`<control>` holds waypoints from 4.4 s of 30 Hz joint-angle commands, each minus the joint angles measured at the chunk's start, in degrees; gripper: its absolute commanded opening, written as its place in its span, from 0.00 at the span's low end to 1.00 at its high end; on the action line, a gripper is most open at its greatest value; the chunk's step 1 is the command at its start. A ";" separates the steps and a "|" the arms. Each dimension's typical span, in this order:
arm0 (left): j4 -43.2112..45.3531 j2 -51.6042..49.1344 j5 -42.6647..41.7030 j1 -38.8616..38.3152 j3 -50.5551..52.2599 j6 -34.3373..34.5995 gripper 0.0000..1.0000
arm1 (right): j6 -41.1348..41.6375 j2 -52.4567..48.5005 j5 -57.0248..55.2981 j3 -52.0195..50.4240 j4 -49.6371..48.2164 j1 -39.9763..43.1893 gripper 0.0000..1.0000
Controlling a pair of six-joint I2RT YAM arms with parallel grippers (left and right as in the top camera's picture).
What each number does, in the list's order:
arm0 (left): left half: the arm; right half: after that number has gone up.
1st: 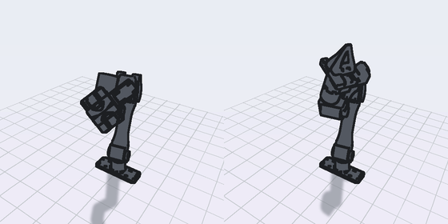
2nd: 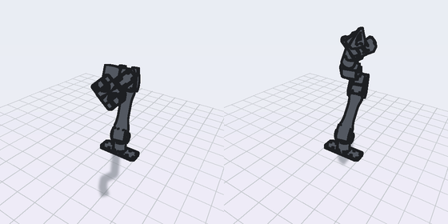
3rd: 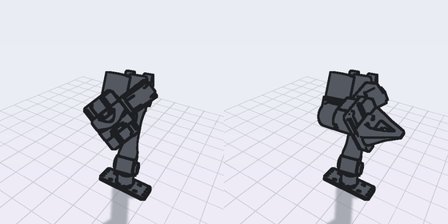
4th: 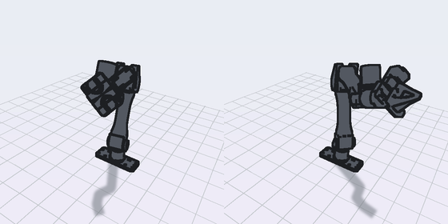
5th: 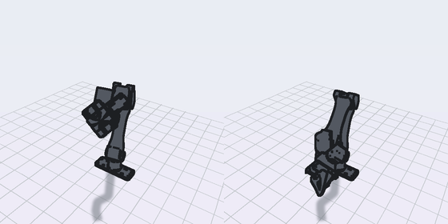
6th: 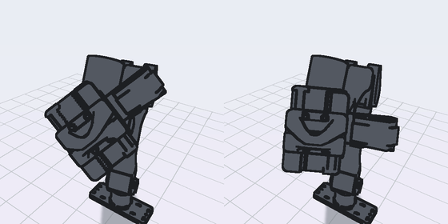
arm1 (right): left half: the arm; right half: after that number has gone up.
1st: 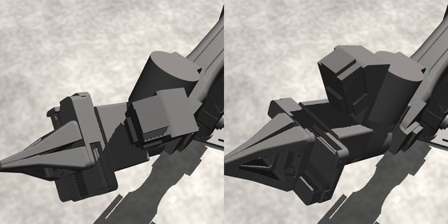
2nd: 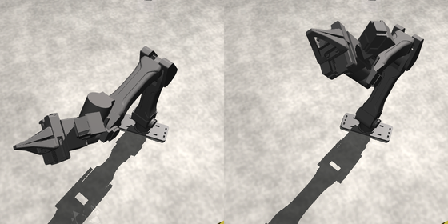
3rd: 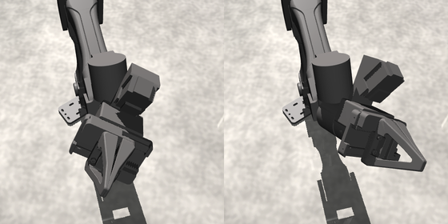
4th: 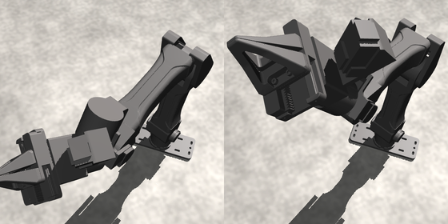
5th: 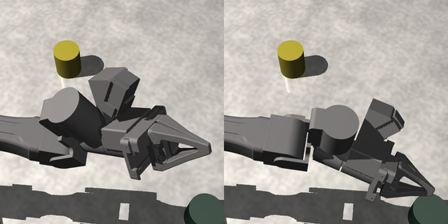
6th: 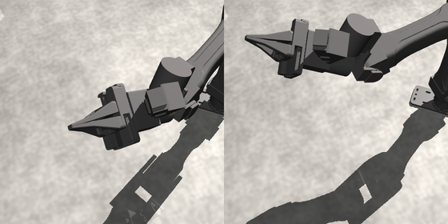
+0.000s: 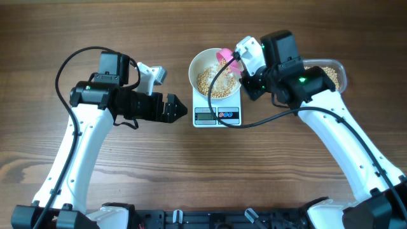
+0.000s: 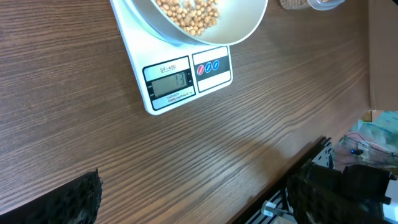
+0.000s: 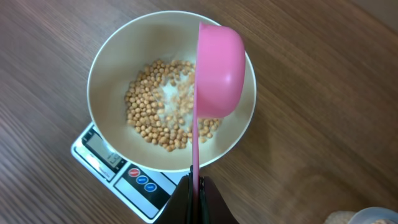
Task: Scoop item into bowl and weigh 150g on scale
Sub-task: 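Tip the scoop to pour soybeans into the white bowl, then bring the empty scoop back over the soybean tub with the right gripper, then lower the pink scoop into the soybean tub with the right gripper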
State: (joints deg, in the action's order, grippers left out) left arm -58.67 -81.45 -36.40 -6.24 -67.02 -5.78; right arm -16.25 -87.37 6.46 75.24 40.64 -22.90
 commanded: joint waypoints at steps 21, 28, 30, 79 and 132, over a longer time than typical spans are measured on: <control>0.13 0.00 -1.03 0.24 0.57 -1.33 1.00 | 3.26 5.73 -8.09 1.70 -2.14 -2.95 0.04; 0.13 0.00 -1.03 0.26 0.57 -1.36 1.00 | 10.91 7.89 14.60 1.70 0.57 15.28 0.04; 0.13 0.00 -1.05 0.24 0.57 -1.33 1.00 | 13.42 7.85 18.38 1.68 1.03 22.32 0.04; 0.13 0.00 -1.05 0.24 0.57 -1.33 1.00 | 1.90 -3.19 -17.86 0.74 8.28 31.65 0.04; 0.13 0.00 -1.05 0.24 0.57 -1.33 1.00 | 5.73 -6.38 -3.32 -0.81 12.61 28.41 0.04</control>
State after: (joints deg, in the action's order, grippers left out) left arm -58.67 -81.43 -36.38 -6.24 -67.02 -5.78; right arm -10.35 -92.07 -0.80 75.07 53.52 6.02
